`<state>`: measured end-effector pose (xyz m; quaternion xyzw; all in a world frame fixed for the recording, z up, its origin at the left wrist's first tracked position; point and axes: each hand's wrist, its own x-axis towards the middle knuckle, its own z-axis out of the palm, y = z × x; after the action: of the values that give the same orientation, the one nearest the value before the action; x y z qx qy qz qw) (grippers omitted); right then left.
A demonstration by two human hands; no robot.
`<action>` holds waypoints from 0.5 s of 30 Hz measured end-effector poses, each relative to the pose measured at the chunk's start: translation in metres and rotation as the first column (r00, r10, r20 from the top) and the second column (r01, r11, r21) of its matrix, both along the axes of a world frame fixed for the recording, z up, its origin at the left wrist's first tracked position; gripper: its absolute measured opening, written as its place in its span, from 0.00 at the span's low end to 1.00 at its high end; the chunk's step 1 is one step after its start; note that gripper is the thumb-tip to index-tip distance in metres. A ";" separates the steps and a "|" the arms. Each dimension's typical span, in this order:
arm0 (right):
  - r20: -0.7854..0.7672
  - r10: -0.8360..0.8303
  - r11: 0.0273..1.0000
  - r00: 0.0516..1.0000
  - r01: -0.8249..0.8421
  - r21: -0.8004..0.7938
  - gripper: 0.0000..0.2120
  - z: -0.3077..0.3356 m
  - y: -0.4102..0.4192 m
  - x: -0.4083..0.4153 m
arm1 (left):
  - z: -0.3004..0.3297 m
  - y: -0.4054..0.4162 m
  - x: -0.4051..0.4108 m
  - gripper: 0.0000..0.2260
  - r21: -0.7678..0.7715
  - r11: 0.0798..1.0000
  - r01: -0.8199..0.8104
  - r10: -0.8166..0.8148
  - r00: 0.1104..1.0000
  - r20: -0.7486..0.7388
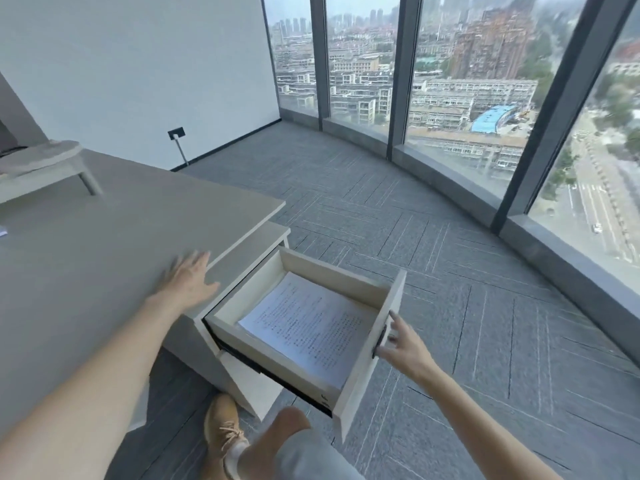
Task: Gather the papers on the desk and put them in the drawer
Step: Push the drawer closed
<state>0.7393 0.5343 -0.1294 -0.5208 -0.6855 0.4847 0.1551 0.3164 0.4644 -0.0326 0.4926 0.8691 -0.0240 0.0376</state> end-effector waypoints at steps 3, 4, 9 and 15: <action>-0.106 0.012 0.997 0.994 -0.020 -0.076 0.47 -0.005 -0.004 -0.006 | -0.008 -0.001 -0.014 0.38 -0.026 0.999 0.040 -0.041 0.998 -0.043; -0.127 -0.007 0.995 0.992 -0.005 -0.095 0.48 -0.007 -0.004 -0.008 | -0.008 -0.001 -0.019 0.38 -0.028 0.997 0.067 -0.068 0.996 -0.058; -0.135 0.001 0.992 0.991 -0.018 -0.124 0.47 -0.015 0.000 -0.029 | -0.004 0.010 -0.038 0.38 -0.072 0.989 0.133 -0.136 0.990 -0.044; -0.172 0.031 0.992 0.985 -0.051 -0.116 0.47 -0.022 0.010 -0.077 | -0.001 0.013 -0.035 0.43 -0.043 0.992 0.118 -0.120 0.992 -0.030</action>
<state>0.6623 0.5445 -0.1519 -0.4718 -0.6501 0.5705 0.1713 0.2819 0.4772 -0.0341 0.5422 0.8381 -0.0518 0.0322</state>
